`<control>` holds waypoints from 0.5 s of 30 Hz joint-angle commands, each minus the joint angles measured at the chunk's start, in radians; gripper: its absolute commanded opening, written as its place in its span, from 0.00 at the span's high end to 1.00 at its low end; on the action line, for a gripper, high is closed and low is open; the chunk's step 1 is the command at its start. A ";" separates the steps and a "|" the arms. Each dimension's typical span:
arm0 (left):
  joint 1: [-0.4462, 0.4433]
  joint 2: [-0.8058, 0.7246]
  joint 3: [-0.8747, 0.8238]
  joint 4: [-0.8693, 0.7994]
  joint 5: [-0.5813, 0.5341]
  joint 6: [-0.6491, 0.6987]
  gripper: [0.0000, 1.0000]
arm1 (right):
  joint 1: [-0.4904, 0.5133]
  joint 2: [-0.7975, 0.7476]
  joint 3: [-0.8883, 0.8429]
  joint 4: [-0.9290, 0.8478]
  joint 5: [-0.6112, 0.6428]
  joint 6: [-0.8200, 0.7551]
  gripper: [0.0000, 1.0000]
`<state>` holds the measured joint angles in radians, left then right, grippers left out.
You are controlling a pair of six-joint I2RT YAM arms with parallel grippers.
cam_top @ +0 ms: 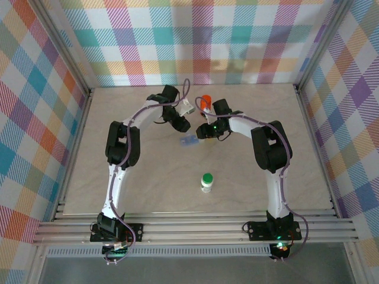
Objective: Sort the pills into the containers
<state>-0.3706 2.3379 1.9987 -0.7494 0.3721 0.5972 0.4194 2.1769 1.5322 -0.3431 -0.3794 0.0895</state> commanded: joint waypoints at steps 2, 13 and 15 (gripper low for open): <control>-0.002 0.035 0.032 -0.030 -0.056 -0.011 0.52 | 0.004 0.066 -0.020 -0.121 0.070 -0.023 0.54; 0.015 -0.249 -0.175 0.317 -0.137 -0.188 0.48 | -0.011 -0.079 -0.005 -0.068 0.016 0.099 0.50; 0.015 -0.358 -0.288 0.479 -0.215 -0.276 0.40 | -0.014 -0.122 0.002 -0.066 0.034 0.118 0.46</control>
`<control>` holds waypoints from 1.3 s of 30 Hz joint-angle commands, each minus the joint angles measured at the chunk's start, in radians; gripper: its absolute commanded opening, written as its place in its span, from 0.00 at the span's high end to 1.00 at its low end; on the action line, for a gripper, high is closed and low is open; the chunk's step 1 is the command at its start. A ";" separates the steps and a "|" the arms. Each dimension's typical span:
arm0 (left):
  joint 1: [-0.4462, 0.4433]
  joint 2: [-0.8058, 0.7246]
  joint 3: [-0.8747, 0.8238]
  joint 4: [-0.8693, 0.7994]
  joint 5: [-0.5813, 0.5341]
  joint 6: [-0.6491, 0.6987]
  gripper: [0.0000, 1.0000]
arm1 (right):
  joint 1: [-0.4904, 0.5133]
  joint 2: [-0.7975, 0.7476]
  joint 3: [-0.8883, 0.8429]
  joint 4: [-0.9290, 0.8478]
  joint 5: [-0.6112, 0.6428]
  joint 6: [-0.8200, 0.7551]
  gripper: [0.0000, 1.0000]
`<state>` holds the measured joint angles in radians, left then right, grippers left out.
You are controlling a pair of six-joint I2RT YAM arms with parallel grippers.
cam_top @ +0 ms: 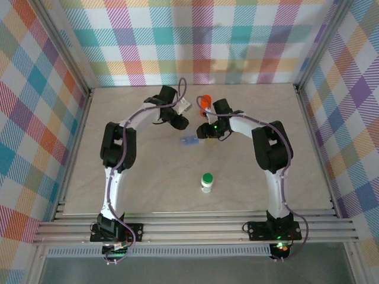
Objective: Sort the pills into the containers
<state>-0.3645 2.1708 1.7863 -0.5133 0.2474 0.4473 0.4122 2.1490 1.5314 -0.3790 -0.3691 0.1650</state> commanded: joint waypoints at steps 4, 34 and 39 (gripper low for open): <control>0.009 -0.401 -0.217 0.327 -0.398 -0.402 0.00 | -0.007 -0.161 0.041 -0.071 0.063 0.042 0.43; 0.012 -1.530 -1.441 0.648 -0.510 -0.996 0.00 | 0.219 -0.631 -0.082 -0.641 0.055 -1.048 0.36; 0.012 -1.490 -1.413 0.613 -0.525 -1.000 0.00 | 0.223 -0.567 -0.054 -0.748 0.037 -1.429 0.30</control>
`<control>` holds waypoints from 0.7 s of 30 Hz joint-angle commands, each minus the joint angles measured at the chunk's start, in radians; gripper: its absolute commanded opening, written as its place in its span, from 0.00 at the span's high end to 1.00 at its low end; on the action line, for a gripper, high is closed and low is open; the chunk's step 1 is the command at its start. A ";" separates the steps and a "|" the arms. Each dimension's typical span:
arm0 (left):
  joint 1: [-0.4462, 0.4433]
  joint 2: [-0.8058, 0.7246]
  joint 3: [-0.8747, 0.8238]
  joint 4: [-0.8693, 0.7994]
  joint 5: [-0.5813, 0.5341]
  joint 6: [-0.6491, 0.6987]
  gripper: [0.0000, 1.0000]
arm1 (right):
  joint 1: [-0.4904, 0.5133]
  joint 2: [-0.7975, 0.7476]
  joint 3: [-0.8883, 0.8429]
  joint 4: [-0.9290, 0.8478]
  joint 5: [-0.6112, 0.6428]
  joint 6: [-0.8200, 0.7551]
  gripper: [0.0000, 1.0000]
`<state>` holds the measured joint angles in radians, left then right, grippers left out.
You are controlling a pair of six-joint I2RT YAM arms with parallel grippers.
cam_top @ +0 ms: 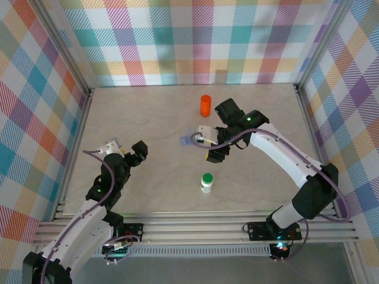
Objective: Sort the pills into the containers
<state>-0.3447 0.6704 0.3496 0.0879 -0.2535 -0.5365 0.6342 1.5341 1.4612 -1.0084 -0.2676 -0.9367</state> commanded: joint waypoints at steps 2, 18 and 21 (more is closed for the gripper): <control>-0.008 0.012 0.038 -0.003 -0.014 -0.017 0.00 | 0.015 0.065 0.011 -0.116 -0.048 -0.421 0.30; -0.008 0.013 0.034 -0.008 -0.043 -0.022 0.00 | 0.212 0.052 -0.205 -0.008 0.203 -0.607 0.27; -0.008 0.016 0.032 -0.003 -0.041 -0.026 0.00 | 0.220 0.047 -0.246 0.029 0.219 -0.627 0.28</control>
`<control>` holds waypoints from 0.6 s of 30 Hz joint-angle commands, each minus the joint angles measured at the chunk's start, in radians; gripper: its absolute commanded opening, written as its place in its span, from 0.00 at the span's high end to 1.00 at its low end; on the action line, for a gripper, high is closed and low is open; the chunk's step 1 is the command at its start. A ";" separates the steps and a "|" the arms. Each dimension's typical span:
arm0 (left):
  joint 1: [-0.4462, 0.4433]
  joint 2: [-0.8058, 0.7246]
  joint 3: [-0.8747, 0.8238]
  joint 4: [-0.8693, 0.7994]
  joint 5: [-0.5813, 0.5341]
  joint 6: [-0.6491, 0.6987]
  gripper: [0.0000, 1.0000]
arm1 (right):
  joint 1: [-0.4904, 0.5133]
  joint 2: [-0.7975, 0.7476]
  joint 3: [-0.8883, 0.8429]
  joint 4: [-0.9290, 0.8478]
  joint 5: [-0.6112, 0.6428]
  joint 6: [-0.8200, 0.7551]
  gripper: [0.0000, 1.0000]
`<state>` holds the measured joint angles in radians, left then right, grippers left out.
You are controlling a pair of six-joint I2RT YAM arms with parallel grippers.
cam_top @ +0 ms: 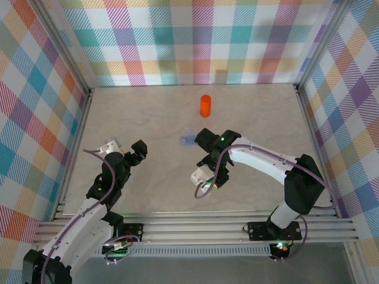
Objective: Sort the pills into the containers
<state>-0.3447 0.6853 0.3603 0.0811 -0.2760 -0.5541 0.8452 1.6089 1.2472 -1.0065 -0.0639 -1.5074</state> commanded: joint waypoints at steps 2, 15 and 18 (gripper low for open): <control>-0.008 0.005 0.022 0.007 -0.013 -0.009 0.00 | 0.015 -0.020 -0.053 0.061 0.036 -0.063 0.28; -0.008 0.037 0.027 0.014 -0.002 -0.016 0.00 | 0.067 0.047 -0.015 0.057 0.025 -0.086 0.33; -0.008 0.045 0.026 0.017 0.001 -0.018 0.00 | 0.075 0.049 -0.018 0.049 0.022 -0.085 0.38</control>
<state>-0.3450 0.7254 0.3618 0.0818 -0.2741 -0.5613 0.9081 1.6489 1.2156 -0.9215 -0.0151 -1.5692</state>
